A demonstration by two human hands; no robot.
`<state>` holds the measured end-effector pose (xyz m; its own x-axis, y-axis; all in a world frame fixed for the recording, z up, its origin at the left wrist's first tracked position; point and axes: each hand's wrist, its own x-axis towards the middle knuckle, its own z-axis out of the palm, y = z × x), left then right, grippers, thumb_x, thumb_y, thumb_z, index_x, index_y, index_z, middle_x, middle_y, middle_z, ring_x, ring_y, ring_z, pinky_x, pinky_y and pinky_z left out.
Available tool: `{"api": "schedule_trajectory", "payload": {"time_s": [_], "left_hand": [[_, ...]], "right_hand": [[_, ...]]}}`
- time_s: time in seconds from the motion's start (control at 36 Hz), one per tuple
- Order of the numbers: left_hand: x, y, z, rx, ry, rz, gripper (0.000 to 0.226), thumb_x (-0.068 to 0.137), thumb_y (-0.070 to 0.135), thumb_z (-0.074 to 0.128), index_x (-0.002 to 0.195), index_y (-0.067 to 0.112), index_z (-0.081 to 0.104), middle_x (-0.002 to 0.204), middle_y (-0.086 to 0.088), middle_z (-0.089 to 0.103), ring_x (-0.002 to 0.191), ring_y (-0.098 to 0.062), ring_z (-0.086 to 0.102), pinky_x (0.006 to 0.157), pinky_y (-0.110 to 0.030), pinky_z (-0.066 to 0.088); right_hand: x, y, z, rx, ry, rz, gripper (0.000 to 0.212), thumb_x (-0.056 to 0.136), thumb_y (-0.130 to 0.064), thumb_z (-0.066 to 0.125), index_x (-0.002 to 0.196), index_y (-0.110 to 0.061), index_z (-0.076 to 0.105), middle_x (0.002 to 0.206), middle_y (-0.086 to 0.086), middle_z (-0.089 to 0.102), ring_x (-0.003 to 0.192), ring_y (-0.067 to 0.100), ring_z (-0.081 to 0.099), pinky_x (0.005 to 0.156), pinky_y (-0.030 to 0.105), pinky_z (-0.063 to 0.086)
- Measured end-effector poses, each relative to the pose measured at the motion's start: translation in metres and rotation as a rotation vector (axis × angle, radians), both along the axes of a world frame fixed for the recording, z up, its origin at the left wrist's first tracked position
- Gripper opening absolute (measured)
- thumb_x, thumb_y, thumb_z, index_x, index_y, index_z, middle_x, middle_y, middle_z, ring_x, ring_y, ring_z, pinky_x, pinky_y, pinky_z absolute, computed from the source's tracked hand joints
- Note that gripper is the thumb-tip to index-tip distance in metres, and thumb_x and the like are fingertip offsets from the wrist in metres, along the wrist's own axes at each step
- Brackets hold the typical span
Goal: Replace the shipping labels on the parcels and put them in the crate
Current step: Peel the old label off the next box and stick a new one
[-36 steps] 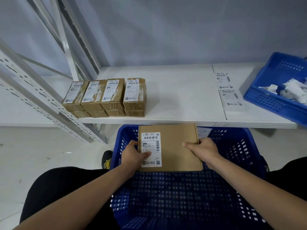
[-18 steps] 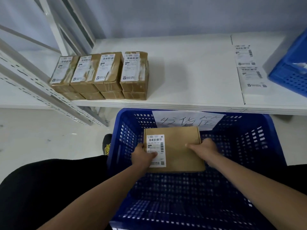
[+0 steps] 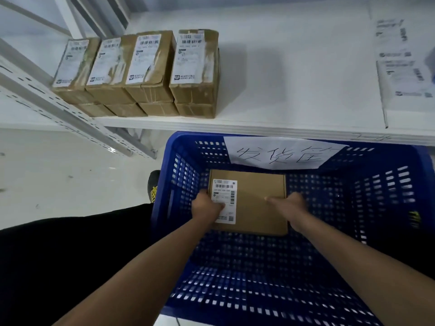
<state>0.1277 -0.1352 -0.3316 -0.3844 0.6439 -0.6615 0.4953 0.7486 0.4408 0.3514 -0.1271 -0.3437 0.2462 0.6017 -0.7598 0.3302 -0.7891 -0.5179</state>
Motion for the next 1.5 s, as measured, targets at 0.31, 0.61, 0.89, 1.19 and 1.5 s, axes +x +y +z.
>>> {"api": "schedule_trajectory", "payload": {"time_s": [0.31, 0.61, 0.89, 1.19, 1.5], "left_hand": [[-0.005, 0.02, -0.053, 0.023, -0.016, -0.043, 0.041, 0.086, 0.018, 0.08, 0.123, 0.01, 0.063, 0.123, -0.01, 0.07, 0.11, -0.029, 0.068, 0.087, -0.037, 0.056], [-0.024, 0.021, -0.099, 0.016, 0.02, -0.037, 0.041, 0.091, 0.007, 0.073, 0.129, 0.007, 0.057, 0.126, -0.013, 0.068, 0.109, -0.029, 0.067, 0.078, -0.031, 0.05], [-0.023, 0.016, -0.131, -0.095, 0.303, -0.776, 0.094, 0.1, 0.017, 0.063, 0.163, 0.02, -0.007, 0.167, -0.023, -0.018, 0.153, -0.051, -0.006, 0.123, -0.056, 0.014], [-0.011, 0.007, -0.147, -0.033, 0.433, -1.075, 0.071, 0.106, 0.003, 0.038, 0.16, 0.005, -0.009, 0.162, -0.027, -0.026, 0.15, -0.053, -0.014, 0.121, -0.065, 0.007], [-0.016, 0.008, -0.144, -0.124, 0.458, -1.052, 0.076, 0.106, 0.005, 0.038, 0.161, 0.014, -0.014, 0.163, -0.02, -0.03, 0.152, -0.05, -0.014, 0.121, -0.064, 0.01]], "right_hand": [[-0.005, 0.026, -0.053, -0.054, -0.048, -0.033, 0.049, 0.08, -0.035, 0.083, 0.106, -0.002, 0.058, 0.103, 0.011, 0.063, 0.091, 0.028, 0.061, 0.074, 0.036, 0.053], [-0.039, 0.035, -0.101, -0.073, -0.054, 0.03, 0.019, 0.089, -0.014, 0.072, 0.095, -0.004, 0.057, 0.094, 0.01, 0.058, 0.08, 0.023, 0.056, 0.071, 0.034, 0.048], [-0.069, 0.032, -0.133, 0.209, -0.051, 0.266, 0.098, 0.085, 0.003, 0.07, 0.158, -0.021, 0.009, 0.134, 0.012, 0.049, 0.118, 0.028, 0.055, 0.09, 0.035, 0.052], [-0.062, 0.016, -0.149, 0.162, -0.254, 0.854, 0.131, 0.076, -0.033, 0.087, 0.157, -0.025, -0.016, 0.158, 0.035, -0.016, 0.131, 0.042, 0.049, 0.1, 0.038, 0.051], [-0.066, 0.023, -0.159, 0.184, -0.19, 0.845, 0.116, 0.089, -0.029, 0.075, 0.157, -0.025, -0.019, 0.165, 0.021, -0.011, 0.143, 0.044, 0.03, 0.108, 0.038, 0.042]]}}
